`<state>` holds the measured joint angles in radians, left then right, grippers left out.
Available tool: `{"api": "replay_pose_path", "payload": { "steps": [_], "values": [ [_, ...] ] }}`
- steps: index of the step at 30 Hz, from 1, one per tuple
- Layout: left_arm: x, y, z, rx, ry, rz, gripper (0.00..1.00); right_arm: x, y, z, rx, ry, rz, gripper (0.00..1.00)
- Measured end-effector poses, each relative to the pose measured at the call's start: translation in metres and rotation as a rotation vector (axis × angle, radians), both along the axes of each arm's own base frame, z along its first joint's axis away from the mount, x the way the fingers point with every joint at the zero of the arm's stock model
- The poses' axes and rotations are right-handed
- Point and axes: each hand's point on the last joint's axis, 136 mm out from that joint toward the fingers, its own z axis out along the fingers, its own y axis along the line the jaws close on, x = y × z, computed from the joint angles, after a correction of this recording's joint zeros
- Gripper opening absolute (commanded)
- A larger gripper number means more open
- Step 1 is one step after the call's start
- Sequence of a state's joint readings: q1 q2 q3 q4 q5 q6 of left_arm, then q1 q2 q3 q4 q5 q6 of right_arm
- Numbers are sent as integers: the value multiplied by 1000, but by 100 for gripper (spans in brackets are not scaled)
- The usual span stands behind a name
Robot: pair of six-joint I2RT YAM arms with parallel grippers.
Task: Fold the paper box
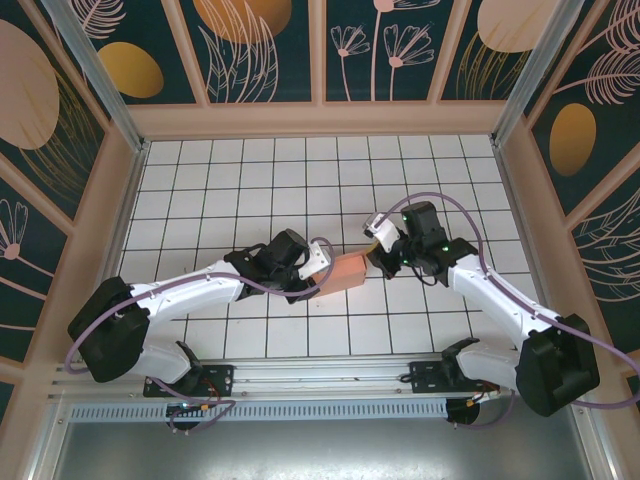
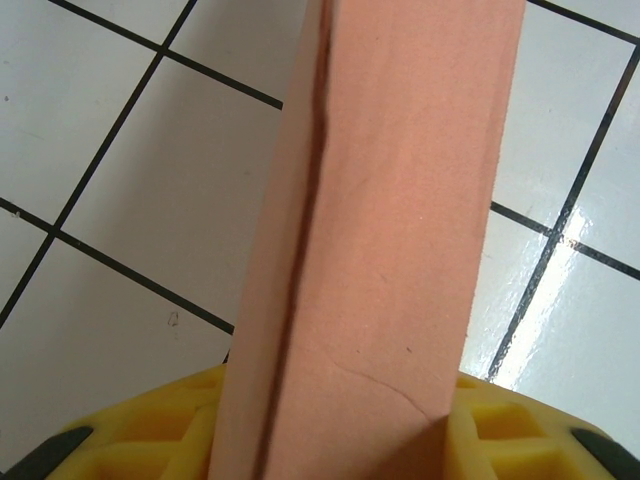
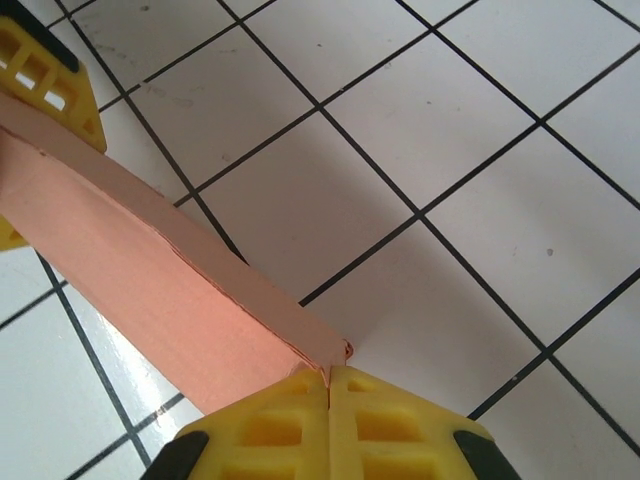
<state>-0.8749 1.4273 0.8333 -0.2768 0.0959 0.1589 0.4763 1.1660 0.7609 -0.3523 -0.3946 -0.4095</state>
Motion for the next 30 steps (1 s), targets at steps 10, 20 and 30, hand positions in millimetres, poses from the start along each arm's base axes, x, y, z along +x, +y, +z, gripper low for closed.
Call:
{"api": "replay_pose_path", "payload": {
  "steps": [10,20,30],
  "values": [
    [9,-6,0,1,-14,15,34,0,0,12,59,83,-234,0],
    [14,-12,0,-3,-17,15,34,5,-4,5,97,137,-443,0],
    [15,-13,-1,0,-20,9,53,0,-6,3,153,101,-463,0]
  ]
}}
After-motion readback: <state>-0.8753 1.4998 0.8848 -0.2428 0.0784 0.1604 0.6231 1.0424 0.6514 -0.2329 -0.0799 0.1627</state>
